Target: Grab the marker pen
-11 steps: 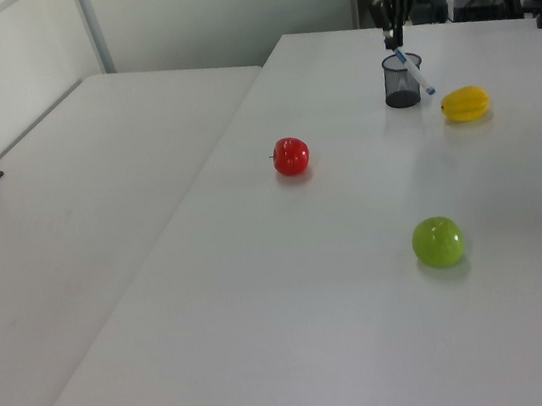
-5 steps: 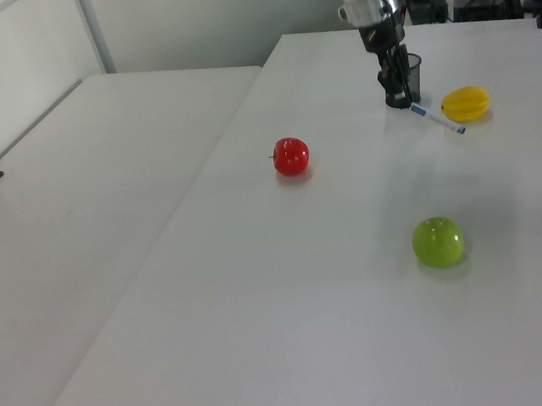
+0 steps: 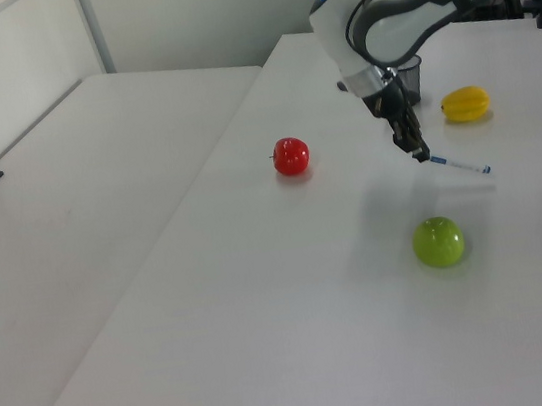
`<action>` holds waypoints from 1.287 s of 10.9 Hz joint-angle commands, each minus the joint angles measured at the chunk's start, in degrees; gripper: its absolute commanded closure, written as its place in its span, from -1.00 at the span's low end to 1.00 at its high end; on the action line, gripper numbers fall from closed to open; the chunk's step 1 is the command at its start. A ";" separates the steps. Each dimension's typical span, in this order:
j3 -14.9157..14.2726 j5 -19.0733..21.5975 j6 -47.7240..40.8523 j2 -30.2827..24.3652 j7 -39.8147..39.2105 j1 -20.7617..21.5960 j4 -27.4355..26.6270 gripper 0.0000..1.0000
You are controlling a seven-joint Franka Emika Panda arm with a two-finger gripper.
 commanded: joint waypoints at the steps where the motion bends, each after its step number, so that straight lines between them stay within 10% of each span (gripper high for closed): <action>1: -0.78 -0.75 -1.17 0.11 -1.26 1.21 -1.06 0.56; 5: -1.22 -0.84 -0.47 0.64 -0.90 0.60 -0.79 0.00; 7: -1.48 -0.84 -0.56 0.55 -0.38 0.60 -0.62 -0.96; 14: -1.57 6.54 -3.61 -16.82 4.37 -10.64 0.18 -1.00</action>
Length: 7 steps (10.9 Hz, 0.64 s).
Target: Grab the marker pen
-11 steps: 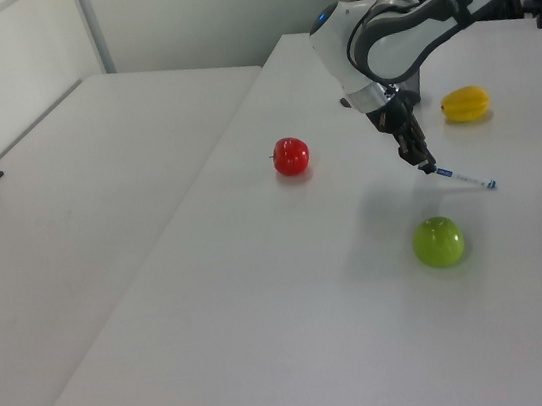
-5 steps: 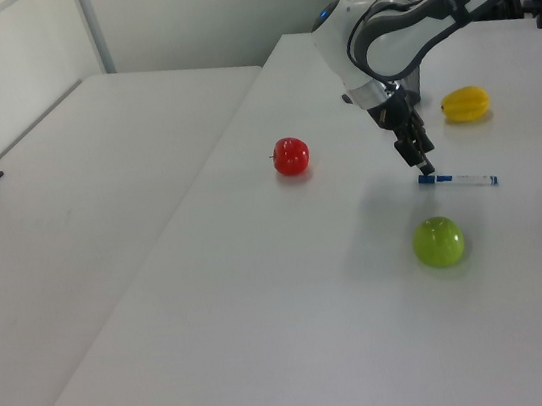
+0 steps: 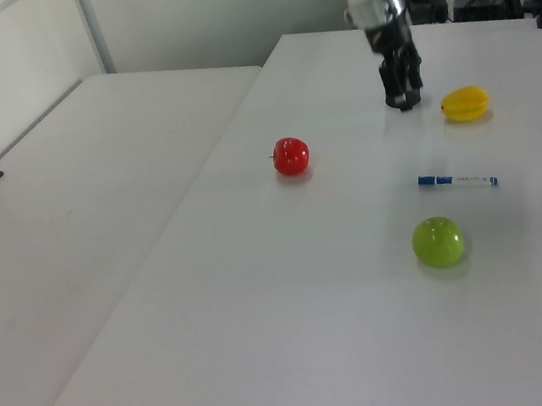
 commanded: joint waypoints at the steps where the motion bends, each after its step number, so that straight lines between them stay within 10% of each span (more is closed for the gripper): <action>1: -0.07 2.10 -7.67 -10.11 0.28 -4.40 -2.24 -1.00; 7: -0.16 2.01 -10.35 -16.53 -0.44 -7.05 -3.73 -1.00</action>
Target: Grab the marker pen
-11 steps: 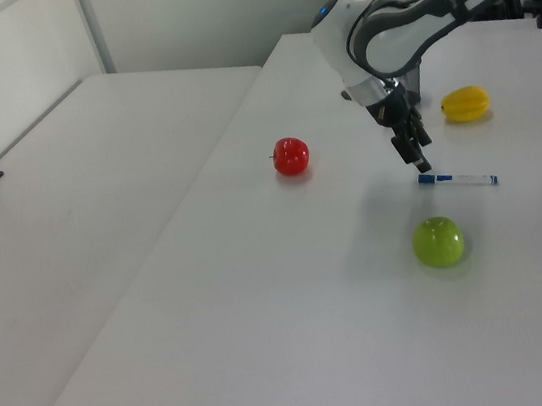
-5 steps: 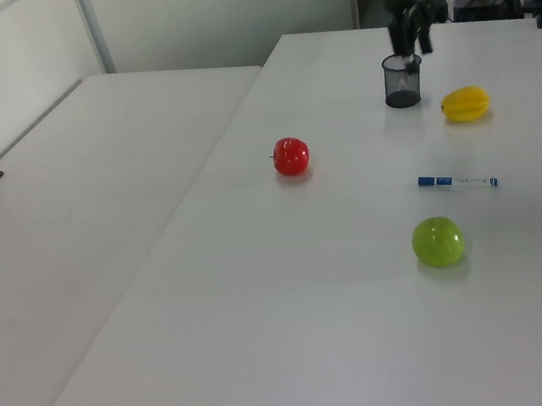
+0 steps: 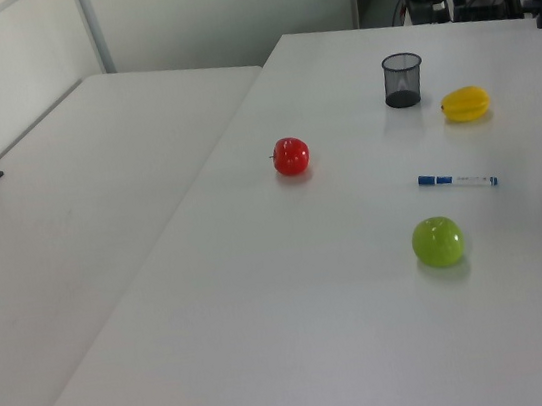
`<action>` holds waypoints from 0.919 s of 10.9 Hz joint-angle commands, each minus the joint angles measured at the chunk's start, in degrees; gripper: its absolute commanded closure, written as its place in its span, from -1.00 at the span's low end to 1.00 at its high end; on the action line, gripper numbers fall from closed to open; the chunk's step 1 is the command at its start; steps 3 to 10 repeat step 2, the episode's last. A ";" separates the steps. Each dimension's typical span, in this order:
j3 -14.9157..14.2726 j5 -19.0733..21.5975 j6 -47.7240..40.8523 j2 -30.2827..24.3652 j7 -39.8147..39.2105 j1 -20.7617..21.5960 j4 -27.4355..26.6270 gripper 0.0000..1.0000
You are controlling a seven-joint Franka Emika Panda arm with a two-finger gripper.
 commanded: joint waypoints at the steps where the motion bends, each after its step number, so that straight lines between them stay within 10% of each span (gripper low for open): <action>1: -0.11 0.98 -0.14 -3.16 -0.35 -0.21 -3.18 -1.00; 10: -0.11 0.98 -0.05 -3.25 -0.35 -0.64 -3.18 -1.00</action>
